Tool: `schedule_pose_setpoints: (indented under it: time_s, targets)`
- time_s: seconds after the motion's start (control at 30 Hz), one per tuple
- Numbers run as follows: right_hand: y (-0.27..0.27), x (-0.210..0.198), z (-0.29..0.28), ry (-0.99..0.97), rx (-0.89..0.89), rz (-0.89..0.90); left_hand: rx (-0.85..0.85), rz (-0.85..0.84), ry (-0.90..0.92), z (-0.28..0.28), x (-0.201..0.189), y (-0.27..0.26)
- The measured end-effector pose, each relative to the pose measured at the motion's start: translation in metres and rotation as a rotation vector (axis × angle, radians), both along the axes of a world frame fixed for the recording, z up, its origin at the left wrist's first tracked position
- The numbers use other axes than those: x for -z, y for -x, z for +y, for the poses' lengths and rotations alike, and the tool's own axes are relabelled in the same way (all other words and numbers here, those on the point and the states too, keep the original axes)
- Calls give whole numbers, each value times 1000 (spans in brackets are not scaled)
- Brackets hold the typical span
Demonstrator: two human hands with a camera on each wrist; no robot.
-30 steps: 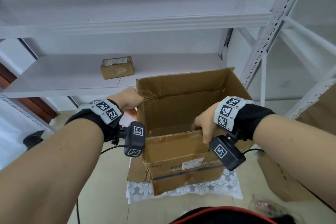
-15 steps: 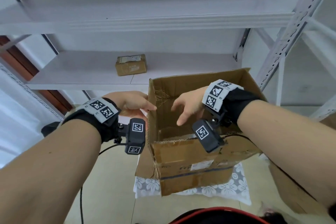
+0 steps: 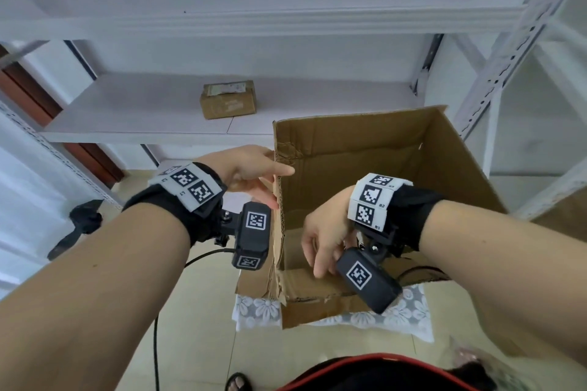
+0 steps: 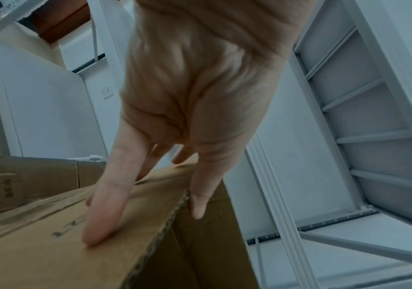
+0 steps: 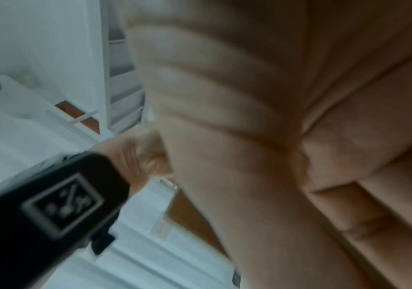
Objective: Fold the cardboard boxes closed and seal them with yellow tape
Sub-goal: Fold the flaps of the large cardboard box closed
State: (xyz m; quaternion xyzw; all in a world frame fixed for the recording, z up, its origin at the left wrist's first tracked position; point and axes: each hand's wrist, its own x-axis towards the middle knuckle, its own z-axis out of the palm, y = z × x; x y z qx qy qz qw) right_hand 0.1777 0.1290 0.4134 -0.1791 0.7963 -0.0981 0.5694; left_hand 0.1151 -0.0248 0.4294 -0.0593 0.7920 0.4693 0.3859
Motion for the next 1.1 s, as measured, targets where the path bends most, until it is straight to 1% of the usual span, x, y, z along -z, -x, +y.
schedule_pose_setpoints:
  time_s: [0.07,0.13,0.23,0.3,0.37,0.4,0.43,0.57,0.83,1.1]
  targets:
    - [10,-7,9,60,111,55,-5,-10,-26,-2,1,2]
    - [25,-18,20,105,220,155,-12,2,-37,-1,1,2]
    - [49,-29,35,120,342,274,-27,50,-16,4,1,2]
    - [64,-29,40,133,390,471,-7,79,-4,9,-1,-1]
    - [79,-29,43,109,384,703,30,100,1,10,-2,-5]
    - [87,-29,45,90,386,777,52,105,4,11,-4,-8]
    - [95,-28,47,75,403,812,76,107,7,11,-5,-10]
    - [116,-26,49,59,480,772,127,90,2,10,-11,-14]
    - [133,-14,44,75,486,780,149,53,-23,4,-15,-15]
    - [142,-7,46,161,557,723,139,7,-41,-2,-13,-15]
